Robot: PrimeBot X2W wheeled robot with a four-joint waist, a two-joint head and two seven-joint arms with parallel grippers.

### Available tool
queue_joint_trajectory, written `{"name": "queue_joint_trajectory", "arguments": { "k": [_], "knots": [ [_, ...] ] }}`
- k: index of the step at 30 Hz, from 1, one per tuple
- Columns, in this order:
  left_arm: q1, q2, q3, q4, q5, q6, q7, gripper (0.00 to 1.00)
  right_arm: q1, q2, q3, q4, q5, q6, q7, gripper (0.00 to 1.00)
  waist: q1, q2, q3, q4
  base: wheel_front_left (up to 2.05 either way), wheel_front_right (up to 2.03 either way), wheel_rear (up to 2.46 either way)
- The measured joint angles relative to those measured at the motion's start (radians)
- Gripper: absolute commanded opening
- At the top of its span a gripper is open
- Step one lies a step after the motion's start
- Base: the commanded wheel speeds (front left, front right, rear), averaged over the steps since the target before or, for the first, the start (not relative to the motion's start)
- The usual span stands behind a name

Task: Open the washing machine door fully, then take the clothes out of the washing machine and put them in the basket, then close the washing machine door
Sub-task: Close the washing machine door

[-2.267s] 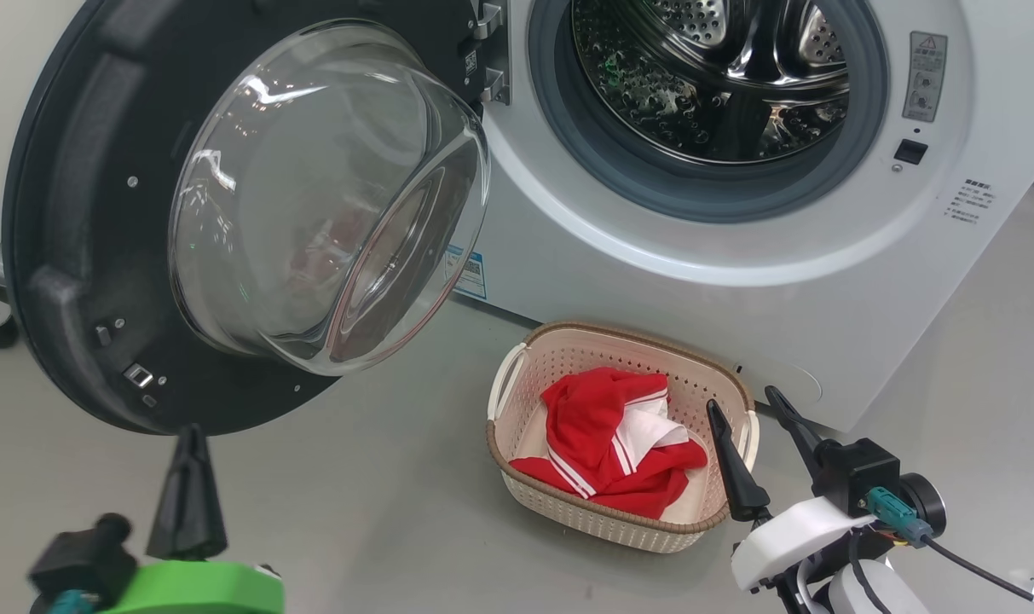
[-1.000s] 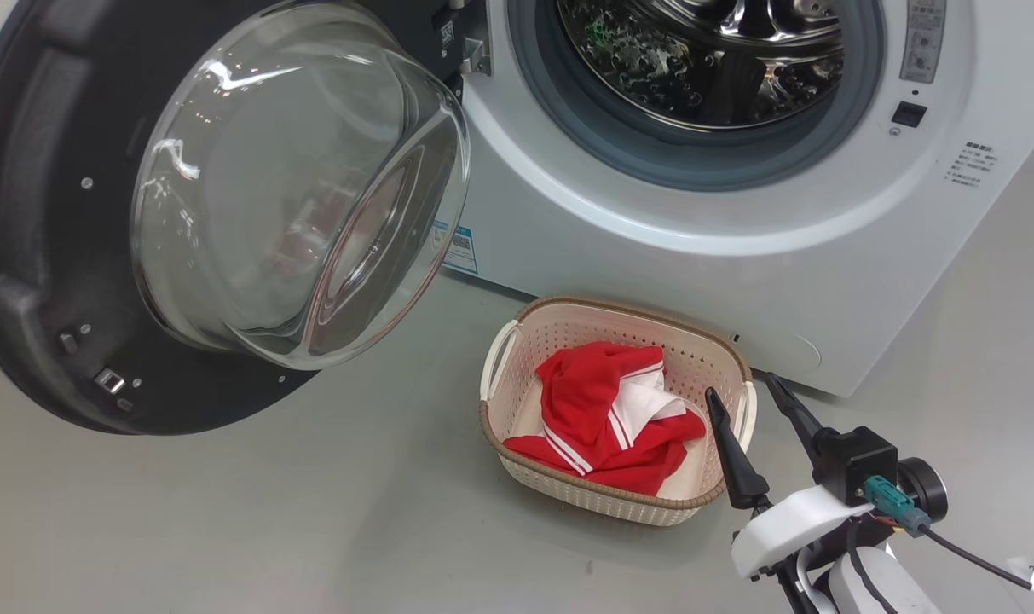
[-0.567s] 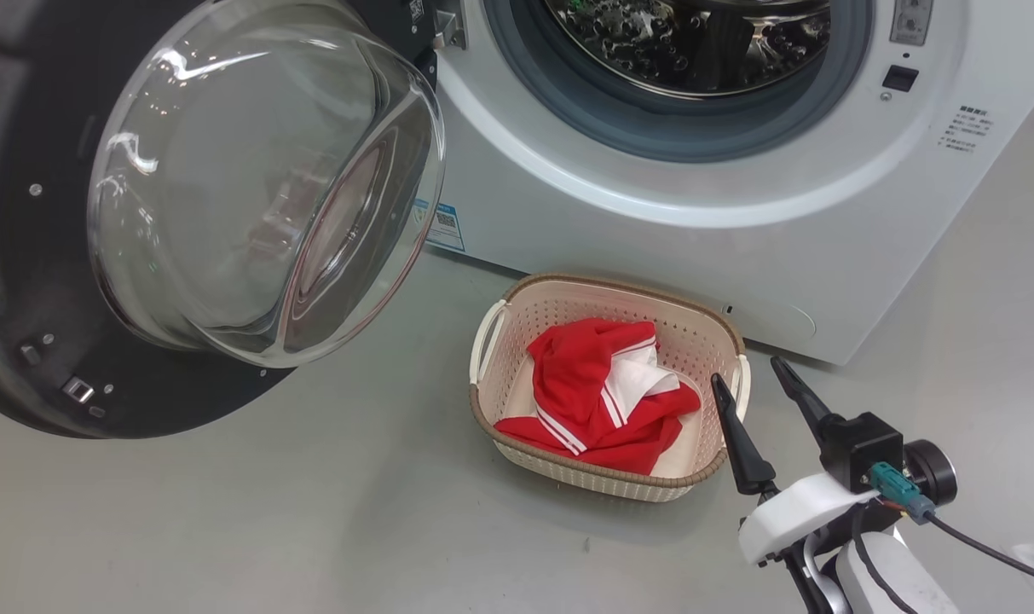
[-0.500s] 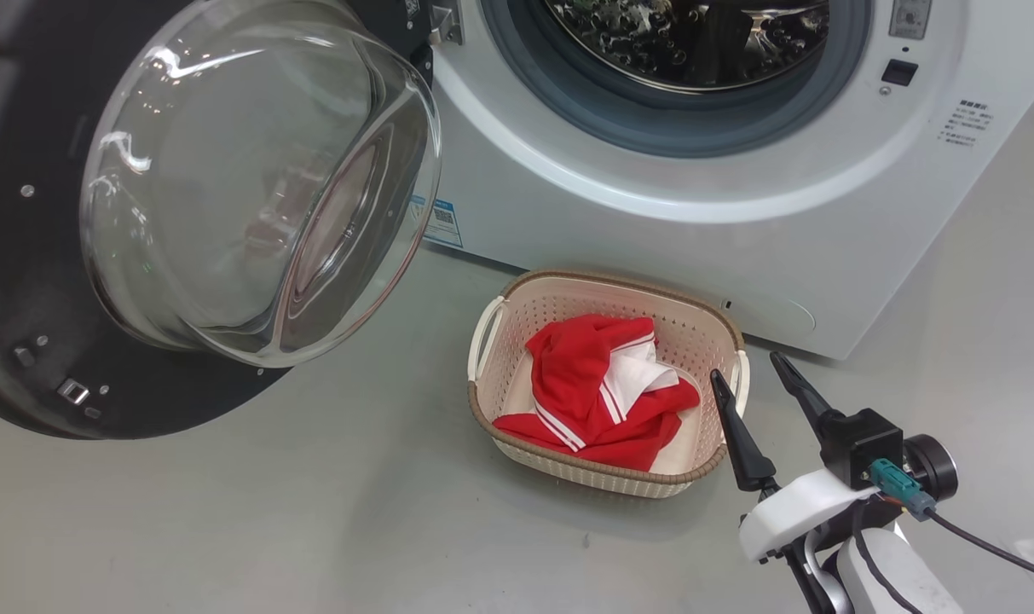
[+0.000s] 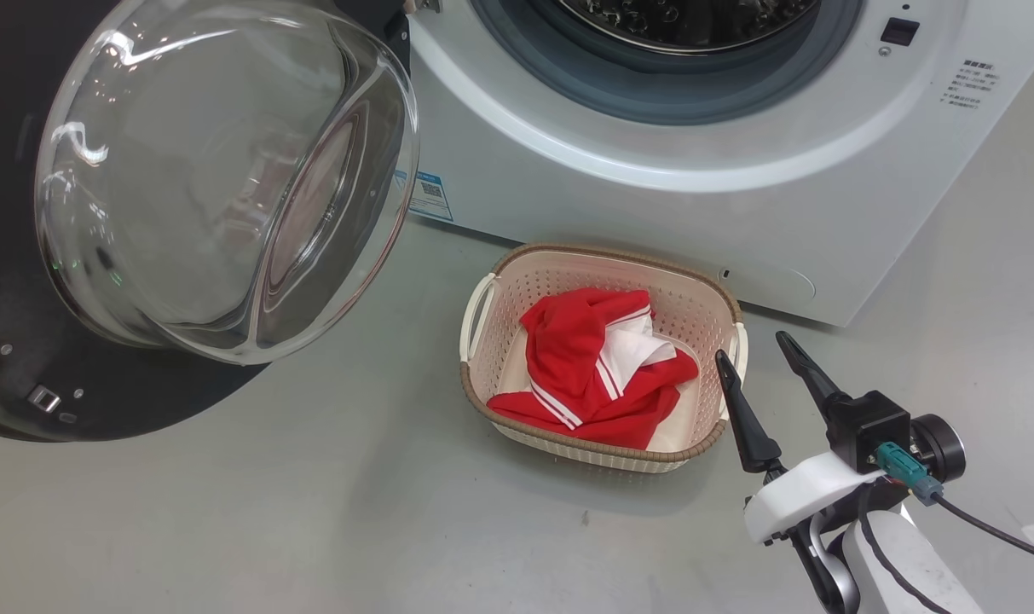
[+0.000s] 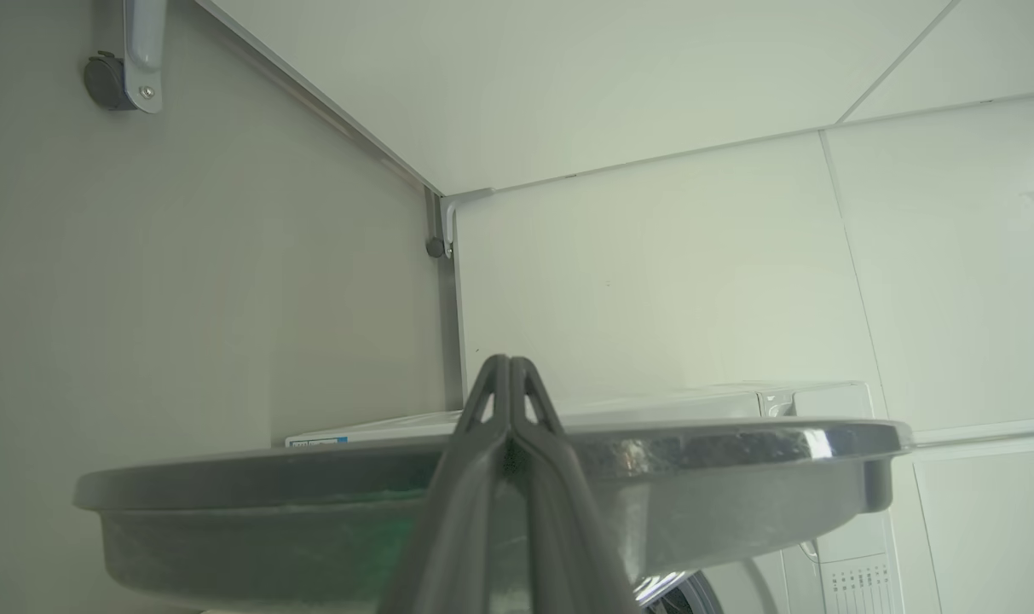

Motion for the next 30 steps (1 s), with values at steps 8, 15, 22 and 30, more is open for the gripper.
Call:
{"name": "queue_joint_trajectory", "arguments": {
  "k": [8, 15, 22, 30],
  "knots": [
    [-0.022, 0.012, -0.009, 0.049, -0.015, -0.035, 0.053, 0.00, -0.004, -0.001, -0.001, 0.000, 0.000, 0.000, 0.000, 1.00, 0.0000, 0.0000, 0.010, -0.002, 0.00, 0.00, 0.00],
    [-0.037, 0.030, -0.010, 0.080, -0.057, -0.061, 0.118, 0.00, -0.014, -0.001, -0.003, 0.002, 0.000, 0.000, 0.000, 1.00, 0.0000, 0.0000, 0.014, -0.004, 0.00, 0.00, 0.00],
    [-0.037, 0.045, -0.021, 0.084, -0.079, -0.079, 0.201, 0.00, -0.020, -0.002, -0.004, 0.004, 0.000, 0.000, 0.000, 1.00, 0.0000, 0.0000, 0.016, -0.004, 0.00, 0.00, 0.00],
    [-0.034, 0.056, -0.044, 0.083, -0.112, -0.091, 0.295, 0.00, -0.020, -0.001, -0.004, 0.008, 0.000, 0.000, 0.000, 1.00, 0.0000, 0.0000, 0.013, -0.005, 0.00, 0.00, 0.00]
  ]
}}
